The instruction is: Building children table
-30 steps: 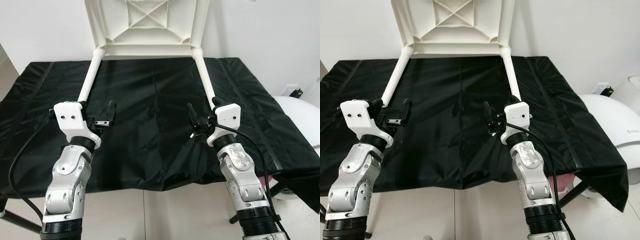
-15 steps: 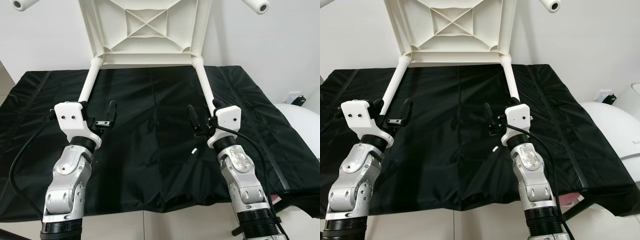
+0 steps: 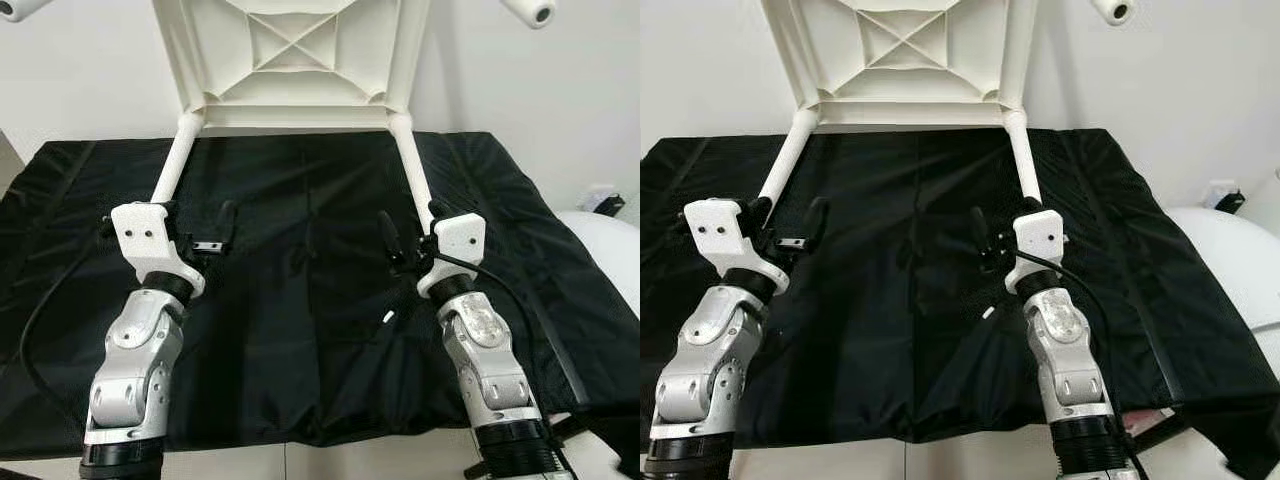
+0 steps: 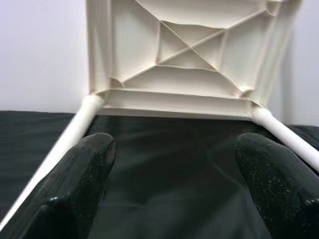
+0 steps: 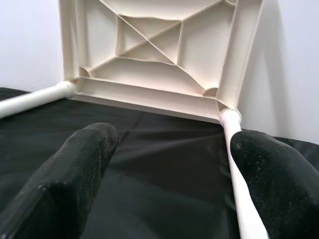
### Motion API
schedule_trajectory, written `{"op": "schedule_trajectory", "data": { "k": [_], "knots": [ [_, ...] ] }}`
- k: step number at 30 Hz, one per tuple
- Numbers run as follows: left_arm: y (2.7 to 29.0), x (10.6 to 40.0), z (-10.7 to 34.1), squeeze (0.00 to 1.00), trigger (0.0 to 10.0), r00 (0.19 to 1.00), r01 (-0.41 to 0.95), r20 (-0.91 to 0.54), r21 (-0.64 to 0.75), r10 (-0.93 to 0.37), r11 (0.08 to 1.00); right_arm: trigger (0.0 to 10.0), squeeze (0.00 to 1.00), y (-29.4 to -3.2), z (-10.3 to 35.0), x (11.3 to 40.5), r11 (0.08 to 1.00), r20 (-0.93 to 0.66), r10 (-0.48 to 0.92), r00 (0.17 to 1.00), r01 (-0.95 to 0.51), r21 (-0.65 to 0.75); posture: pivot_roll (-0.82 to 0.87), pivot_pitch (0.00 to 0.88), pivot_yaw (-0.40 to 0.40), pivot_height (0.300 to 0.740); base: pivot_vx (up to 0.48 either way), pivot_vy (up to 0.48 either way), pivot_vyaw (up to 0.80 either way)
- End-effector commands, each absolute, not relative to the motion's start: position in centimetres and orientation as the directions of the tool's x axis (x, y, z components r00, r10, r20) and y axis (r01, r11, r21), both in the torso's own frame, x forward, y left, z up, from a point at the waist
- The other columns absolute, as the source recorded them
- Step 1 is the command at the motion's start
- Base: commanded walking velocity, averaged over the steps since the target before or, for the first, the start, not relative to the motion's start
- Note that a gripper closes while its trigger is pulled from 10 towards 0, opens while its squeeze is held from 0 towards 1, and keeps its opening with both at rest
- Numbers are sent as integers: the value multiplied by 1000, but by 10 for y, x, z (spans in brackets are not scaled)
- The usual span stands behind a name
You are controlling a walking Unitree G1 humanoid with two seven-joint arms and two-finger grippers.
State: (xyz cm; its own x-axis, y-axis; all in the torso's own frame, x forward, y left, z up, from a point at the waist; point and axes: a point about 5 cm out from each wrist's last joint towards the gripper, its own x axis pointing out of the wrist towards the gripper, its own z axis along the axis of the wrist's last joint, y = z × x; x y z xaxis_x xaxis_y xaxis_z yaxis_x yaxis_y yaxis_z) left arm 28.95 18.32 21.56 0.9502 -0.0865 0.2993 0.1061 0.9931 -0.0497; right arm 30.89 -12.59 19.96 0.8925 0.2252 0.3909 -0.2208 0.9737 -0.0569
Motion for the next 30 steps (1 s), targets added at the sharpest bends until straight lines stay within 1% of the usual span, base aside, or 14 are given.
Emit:
{"op": "schedule_trajectory", "data": {
  "k": [1, 15, 25, 30],
  "knots": [
    [179, 289, 218, 0, 10000, 947, 122, 306, -50, -101, 991, 10000, 0, -131, 200, 307, 977, 394, 213, 894, -206, -62, -28, 81, 4, 740, 289, 0, 0],
    [179, 289, 220, 0, 10000, 944, 120, 314, -52, -98, 991, 10000, 0, -131, 201, 307, 976, 395, 215, 893, -206, -66, -28, 79, 1, 740, 282, 0, 0],
    [177, 288, 218, 0, 10000, 944, 123, 311, -26, -109, 992, 10000, 0, -131, 203, 308, 974, 403, 225, 887, -217, -65, -28, 88, 2, 740, 0, 0, 0],
    [177, 284, 222, 0, 10000, 936, 147, 318, 29, -149, 989, 10000, 0, -135, 208, 307, 972, 424, 232, 876, -223, -73, -24, 99, 3, 740, 0, 0, 0]
  ]
}}
